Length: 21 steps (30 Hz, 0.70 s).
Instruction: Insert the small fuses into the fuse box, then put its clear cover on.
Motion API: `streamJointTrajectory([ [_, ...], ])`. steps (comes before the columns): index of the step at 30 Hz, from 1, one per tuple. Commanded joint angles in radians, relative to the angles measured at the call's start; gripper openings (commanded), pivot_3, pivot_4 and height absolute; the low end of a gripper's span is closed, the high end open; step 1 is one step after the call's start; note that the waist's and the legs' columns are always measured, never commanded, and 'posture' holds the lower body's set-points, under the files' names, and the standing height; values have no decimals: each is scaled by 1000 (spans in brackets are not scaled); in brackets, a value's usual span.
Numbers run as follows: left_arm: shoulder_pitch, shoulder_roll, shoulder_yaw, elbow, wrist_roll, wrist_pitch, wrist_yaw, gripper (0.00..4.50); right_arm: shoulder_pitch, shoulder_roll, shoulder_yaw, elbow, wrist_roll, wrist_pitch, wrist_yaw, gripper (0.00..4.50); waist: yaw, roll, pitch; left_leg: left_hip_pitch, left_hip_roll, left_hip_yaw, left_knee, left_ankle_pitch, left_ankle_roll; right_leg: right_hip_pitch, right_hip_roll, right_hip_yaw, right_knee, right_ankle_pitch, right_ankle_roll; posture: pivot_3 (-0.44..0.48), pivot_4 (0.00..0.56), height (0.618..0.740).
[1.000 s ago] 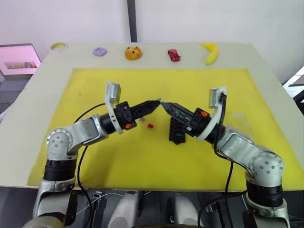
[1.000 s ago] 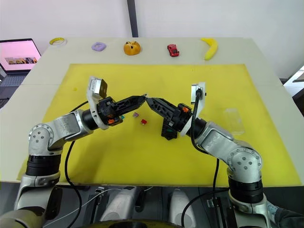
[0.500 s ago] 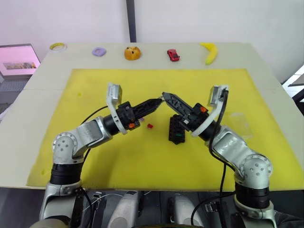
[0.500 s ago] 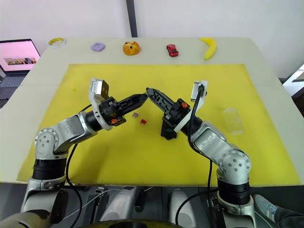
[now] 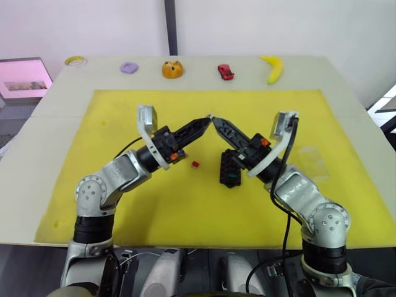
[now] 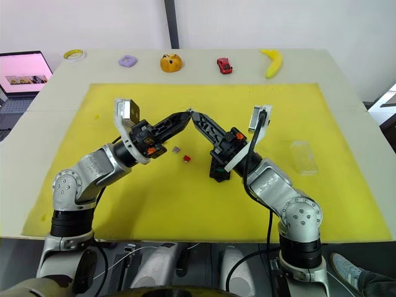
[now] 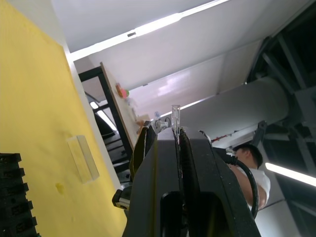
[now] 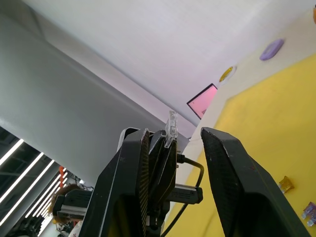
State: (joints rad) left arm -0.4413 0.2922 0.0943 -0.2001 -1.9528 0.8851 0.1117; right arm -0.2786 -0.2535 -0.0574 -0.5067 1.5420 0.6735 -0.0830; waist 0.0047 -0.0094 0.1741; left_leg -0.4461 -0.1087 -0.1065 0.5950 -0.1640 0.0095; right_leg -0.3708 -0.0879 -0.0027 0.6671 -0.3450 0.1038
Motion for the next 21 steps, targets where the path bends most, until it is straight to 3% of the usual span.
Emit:
streamJointTrajectory([
  [1,-12,2,4,-34,-19,-6,-8,0,-2,-3,2,-40,4,-7,0,1167,0,0,0,0,0,0,0,0,0,0,0,0,0,0,0,0,150,735],
  [2,-13,3,4,-33,-19,-6,-8,0,-3,-3,2,-39,3,-8,1,999,0,0,0,0,0,0,0,0,0,0,0,0,0,0,0,0,150,735],
  [3,-13,3,4,-33,-19,-5,-8,0,-3,-3,2,-39,3,-10,2,495,0,0,0,0,0,0,0,0,0,0,0,0,0,0,0,0,150,735],
  [21,-9,5,-15,-35,-19,-3,6,0,-13,-9,13,-46,-11,-5,23,495,0,0,0,0,0,0,0,0,0,0,0,0,0,0,0,0,150,735],
])
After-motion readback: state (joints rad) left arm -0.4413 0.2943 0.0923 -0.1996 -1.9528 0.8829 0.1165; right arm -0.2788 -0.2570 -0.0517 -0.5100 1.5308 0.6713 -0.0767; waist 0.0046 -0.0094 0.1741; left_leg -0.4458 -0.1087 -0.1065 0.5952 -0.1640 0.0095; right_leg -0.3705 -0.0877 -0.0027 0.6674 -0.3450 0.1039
